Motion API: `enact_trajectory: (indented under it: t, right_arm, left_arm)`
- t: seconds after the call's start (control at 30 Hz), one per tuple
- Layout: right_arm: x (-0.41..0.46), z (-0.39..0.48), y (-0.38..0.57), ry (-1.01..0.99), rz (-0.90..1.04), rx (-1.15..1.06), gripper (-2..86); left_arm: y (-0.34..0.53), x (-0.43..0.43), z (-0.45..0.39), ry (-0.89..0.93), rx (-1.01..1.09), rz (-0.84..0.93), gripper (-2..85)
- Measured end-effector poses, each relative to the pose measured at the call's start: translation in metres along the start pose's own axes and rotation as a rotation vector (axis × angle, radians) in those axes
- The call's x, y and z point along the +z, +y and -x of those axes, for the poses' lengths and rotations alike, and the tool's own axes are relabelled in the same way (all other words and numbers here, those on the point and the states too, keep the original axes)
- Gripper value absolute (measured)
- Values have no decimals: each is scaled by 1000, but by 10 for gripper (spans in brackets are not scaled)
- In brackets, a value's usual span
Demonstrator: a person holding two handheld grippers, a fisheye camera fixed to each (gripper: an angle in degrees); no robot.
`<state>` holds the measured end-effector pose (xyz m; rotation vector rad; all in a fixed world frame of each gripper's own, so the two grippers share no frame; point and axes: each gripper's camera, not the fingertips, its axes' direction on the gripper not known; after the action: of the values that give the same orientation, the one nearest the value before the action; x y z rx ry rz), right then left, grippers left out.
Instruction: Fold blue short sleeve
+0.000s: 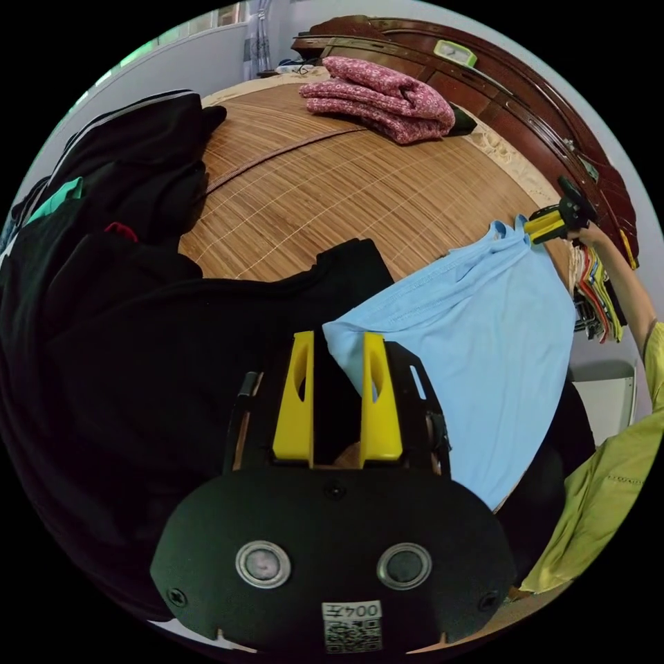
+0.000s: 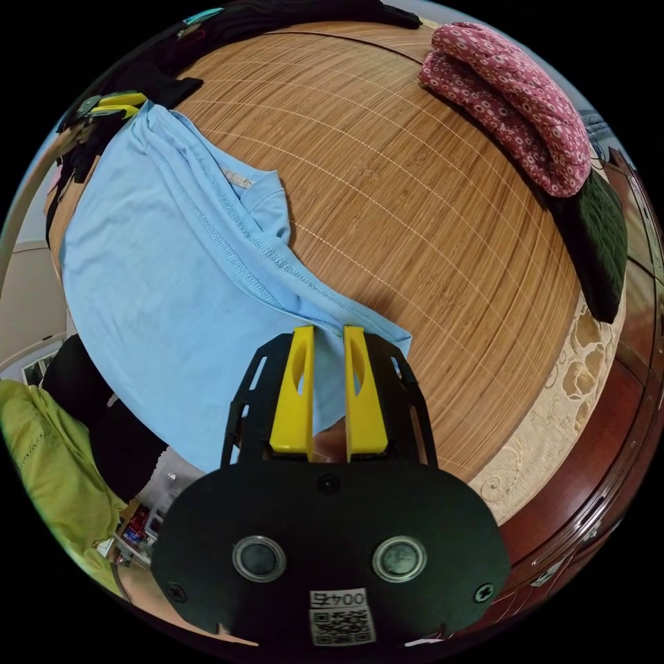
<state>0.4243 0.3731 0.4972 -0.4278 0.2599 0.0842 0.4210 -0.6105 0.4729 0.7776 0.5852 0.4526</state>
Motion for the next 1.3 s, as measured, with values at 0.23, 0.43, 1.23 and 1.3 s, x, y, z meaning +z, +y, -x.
enact_trajectory:
  t: [0.23, 0.43, 1.23, 1.3]
  right_arm:
    - [5, -13, 12, 8, -13, 3, 54]
    - [6, -31, 40, -85, -97, 26, 27]
    - [29, -99, 180, -470, -490, 707, 101]
    - [31, -88, 179, -406, -431, 687, 102]
  left_arm:
    - [1, 9, -1, -50, 50, 7, 26]
    - [27, -8, 3, -64, 24, -92, 13]
    - [154, 12, 86, 353, -532, -423, 57]
    - [162, 5, 82, 345, -538, -469, 81]
